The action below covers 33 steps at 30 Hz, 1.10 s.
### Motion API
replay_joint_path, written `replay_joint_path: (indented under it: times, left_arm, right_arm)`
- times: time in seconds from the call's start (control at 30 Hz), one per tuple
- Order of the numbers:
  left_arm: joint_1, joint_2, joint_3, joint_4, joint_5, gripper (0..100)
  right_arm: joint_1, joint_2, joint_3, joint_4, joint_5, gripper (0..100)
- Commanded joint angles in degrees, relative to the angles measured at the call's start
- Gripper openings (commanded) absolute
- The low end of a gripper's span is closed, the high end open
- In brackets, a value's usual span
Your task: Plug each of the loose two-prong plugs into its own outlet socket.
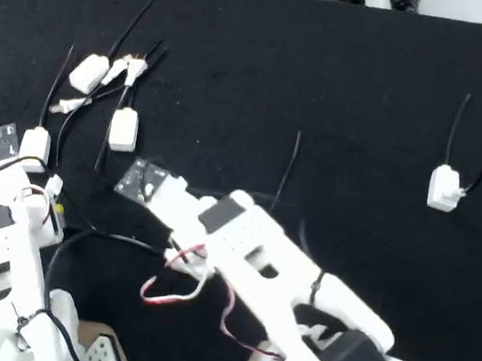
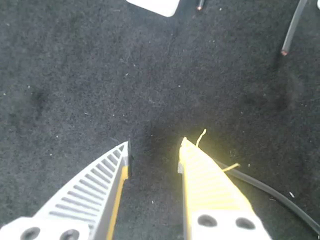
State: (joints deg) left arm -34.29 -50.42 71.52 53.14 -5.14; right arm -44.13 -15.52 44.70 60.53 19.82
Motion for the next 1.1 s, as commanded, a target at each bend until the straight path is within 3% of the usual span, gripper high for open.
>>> replay_joint_path:
  times: [0.0,0.3,0.47,0.53,0.67,0.7,0.93,1.07]
  left_arm:
    - [-0.7,-0.4,-0.7,-0.4,0.4,17]
    - [-0.8,-0.4,-1.1,-0.4,0.4,17]
    - [-0.9,-0.7,-1.1,-0.4,0.4,17]
    - [-0.9,-0.4,-1.1,-0.4,0.4,17]
    - [-0.9,-0.5,-1.1,-0.4,0.4,17]
    - [-0.9,-0.5,-1.1,-0.4,0.4,17]
    - [-0.8,-0.4,-1.1,-0.4,0.4,17]
    - [-0.8,-0.4,-1.0,-0.4,0.4,17]
  right_arm:
    - [-1.1,-5.3,-5.7,7.6,-0.1,24.3]
    - [-5.1,-4.4,4.0,-1.4,-0.1,30.0]
    - [-4.7,3.5,3.5,-5.4,4.7,29.9]
    - [-4.7,6.5,1.8,-6.2,6.2,26.3]
    - [-0.7,10.1,-4.4,-6.5,7.6,2.2]
    - [0.9,10.5,-6.6,-6.5,7.8,0.8]
    - [4.5,20.3,-21.2,-4.7,12.7,1.8]
    - [1.9,30.5,-28.0,-1.3,7.7,6.8]
